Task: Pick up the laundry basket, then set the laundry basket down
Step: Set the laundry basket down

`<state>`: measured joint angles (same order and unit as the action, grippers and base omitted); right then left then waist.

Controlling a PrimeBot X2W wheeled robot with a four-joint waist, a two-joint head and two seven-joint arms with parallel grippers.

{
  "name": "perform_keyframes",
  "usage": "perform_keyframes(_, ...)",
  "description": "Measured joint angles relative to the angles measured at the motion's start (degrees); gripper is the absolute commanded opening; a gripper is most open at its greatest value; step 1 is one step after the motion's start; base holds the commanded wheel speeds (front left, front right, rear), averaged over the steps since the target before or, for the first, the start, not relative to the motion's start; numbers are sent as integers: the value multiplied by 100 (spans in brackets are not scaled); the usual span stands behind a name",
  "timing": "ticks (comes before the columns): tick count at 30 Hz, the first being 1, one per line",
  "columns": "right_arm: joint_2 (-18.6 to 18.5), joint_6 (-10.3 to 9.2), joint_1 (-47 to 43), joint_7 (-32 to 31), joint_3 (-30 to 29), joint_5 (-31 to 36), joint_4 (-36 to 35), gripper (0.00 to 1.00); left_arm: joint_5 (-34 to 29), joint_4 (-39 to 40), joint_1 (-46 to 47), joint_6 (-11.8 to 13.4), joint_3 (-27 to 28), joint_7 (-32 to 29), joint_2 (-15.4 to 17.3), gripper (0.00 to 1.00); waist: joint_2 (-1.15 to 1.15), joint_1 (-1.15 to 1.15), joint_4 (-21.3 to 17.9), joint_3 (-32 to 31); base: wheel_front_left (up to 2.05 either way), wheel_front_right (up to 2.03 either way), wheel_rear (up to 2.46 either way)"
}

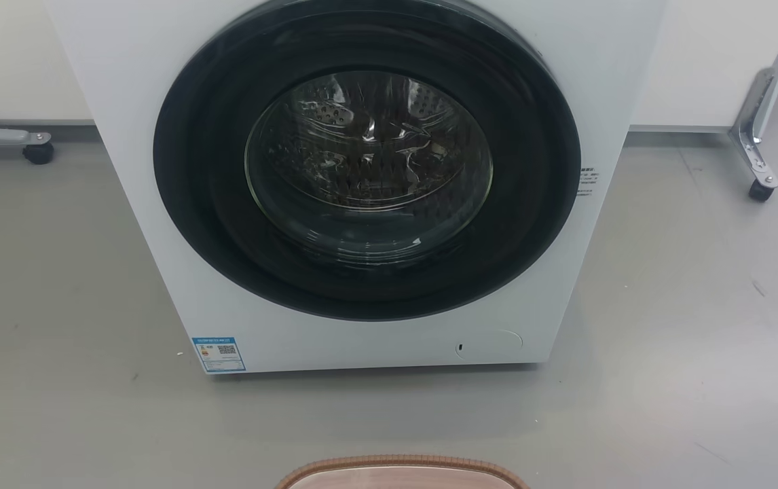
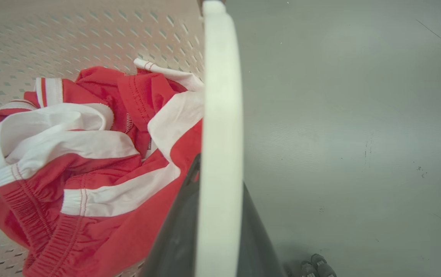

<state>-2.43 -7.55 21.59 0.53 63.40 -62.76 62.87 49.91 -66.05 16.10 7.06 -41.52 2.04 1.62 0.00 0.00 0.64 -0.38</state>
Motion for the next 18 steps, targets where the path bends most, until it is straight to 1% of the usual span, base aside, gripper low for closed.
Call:
perform_keyframes(6,-9,-1,71,3,46,-25,-21,0,4,-8,57,1,-9,8,7,0,0,0,-12,115,0,0,0)
perform_keyframes(18,-23,-1,531,25,83,-58,11,0,40,1,441,7,-19,43,16,0,0,1,-46,507,0,0,0)
